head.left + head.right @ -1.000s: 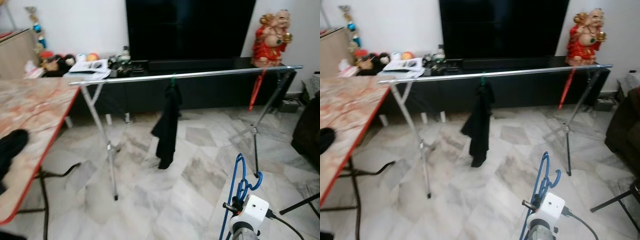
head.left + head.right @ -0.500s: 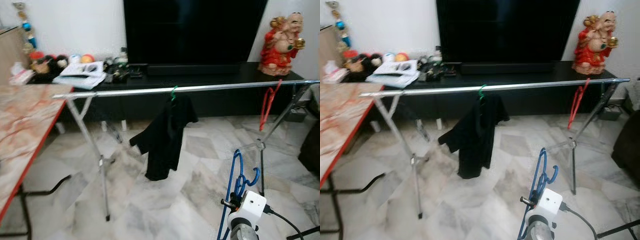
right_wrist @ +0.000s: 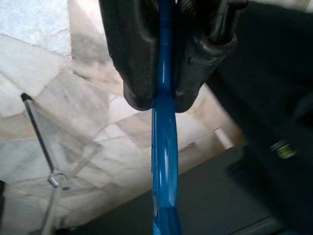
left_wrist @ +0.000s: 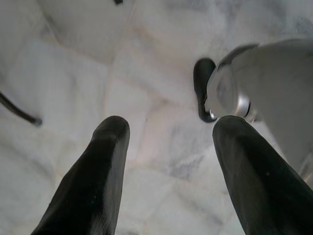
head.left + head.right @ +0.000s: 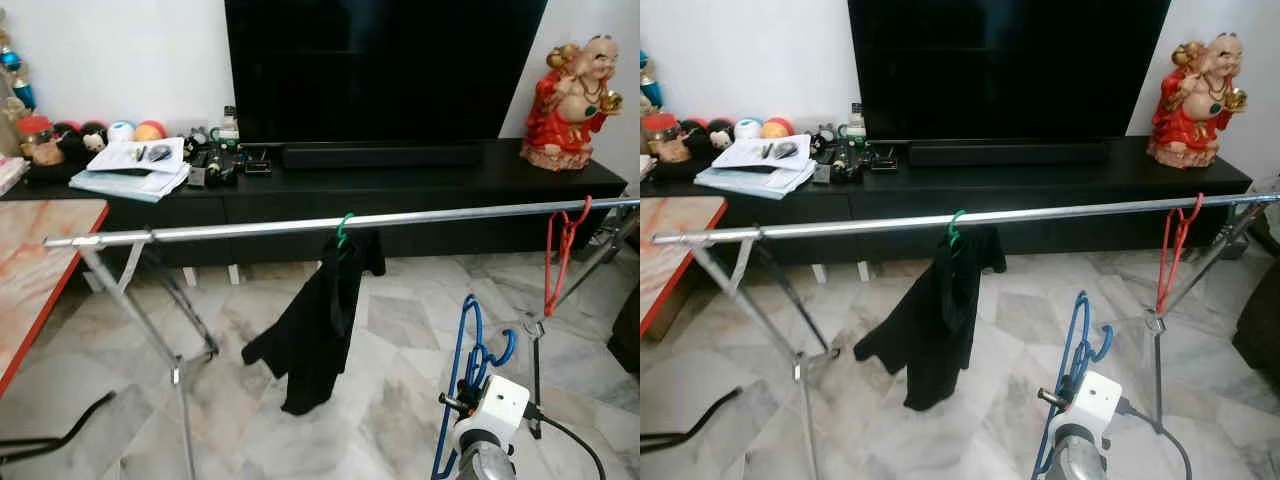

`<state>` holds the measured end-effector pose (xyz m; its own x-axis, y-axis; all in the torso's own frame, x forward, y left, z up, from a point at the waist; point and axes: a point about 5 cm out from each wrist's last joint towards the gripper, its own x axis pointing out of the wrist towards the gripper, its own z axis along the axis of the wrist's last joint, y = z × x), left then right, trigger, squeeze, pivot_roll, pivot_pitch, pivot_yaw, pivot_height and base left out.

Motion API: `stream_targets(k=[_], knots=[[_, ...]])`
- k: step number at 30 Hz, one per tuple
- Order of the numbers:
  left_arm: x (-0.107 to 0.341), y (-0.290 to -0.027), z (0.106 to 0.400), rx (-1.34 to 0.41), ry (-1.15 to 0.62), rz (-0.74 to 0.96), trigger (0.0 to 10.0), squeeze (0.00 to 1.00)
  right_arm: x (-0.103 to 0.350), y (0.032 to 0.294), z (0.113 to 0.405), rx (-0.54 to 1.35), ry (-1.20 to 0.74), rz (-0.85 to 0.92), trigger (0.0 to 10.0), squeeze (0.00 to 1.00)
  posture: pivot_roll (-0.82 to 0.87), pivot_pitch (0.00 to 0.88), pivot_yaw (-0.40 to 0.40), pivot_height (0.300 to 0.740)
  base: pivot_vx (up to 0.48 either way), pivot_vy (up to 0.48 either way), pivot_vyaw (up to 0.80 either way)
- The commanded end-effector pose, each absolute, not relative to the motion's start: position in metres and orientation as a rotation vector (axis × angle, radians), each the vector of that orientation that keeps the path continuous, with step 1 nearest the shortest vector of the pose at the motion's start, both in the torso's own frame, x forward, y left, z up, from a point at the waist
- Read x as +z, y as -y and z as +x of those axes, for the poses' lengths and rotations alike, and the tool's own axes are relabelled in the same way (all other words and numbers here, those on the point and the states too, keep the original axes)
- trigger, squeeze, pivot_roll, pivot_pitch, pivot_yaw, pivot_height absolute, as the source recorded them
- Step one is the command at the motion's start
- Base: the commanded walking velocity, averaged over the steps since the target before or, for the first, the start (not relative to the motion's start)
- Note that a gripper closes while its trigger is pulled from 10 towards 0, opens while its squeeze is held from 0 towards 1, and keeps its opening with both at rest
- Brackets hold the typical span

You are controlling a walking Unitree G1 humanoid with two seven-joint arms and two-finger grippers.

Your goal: Hang hanger

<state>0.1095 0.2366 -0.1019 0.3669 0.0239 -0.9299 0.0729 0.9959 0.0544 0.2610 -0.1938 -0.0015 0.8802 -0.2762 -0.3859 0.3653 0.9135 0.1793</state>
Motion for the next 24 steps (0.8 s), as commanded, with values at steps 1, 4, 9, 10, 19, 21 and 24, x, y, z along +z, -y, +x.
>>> stream_targets(k=[1, 4, 9, 10, 19, 21, 24], knots=[[-0.103, -0.232, 0.111, -0.053, -1.196, 0.098, 10.0, 0.00, 0.000, 0.204, 0.260, -0.362, -0.363, 0.230, 10.0, 0.00, 0.08, 0.011, -0.001, 0.740, 0.480, 0.000, 0.00], [-0.103, -0.232, 0.111, -0.053, -1.197, 0.099, 10.0, 0.00, 0.000, 0.204, 0.262, -0.360, -0.363, 0.225, 10.0, 0.00, 0.08, 0.012, -0.001, 0.740, 0.480, 0.000, 0.00], [-0.103, -0.231, 0.110, -0.074, -1.207, 0.117, 10.0, 0.00, 0.001, 0.204, 0.264, -0.359, -0.362, 0.218, 10.0, 0.00, 0.08, 0.012, -0.001, 0.740, 0.401, 0.000, 0.00], [-0.103, -0.231, 0.110, -0.086, -1.208, 0.124, 10.0, 0.00, 0.002, 0.205, 0.264, -0.359, -0.361, 0.218, 10.0, 0.00, 0.08, 0.014, 0.000, 0.740, 0.000, 0.000, 0.00], [-0.104, -0.230, 0.109, -0.086, -1.207, 0.127, 10.0, 0.00, 0.017, 0.207, 0.283, -0.365, -0.312, 0.218, 10.0, 0.00, 0.08, 0.014, 0.000, 0.740, 0.000, 0.000, 0.00], [-0.104, -0.230, 0.109, -0.086, -1.207, 0.129, 10.0, 0.00, 0.022, 0.208, 0.287, -0.376, -0.291, 0.217, 10.0, 0.00, 0.09, 0.010, 0.002, 0.740, 0.000, 0.000, 0.00], [-0.104, -0.230, 0.108, -0.085, -1.209, 0.132, 10.0, 0.00, 0.030, 0.210, 0.295, -0.393, -0.263, 0.214, 10.0, 0.00, 0.09, 0.008, 0.003, 0.740, 0.000, 0.000, 0.00]])
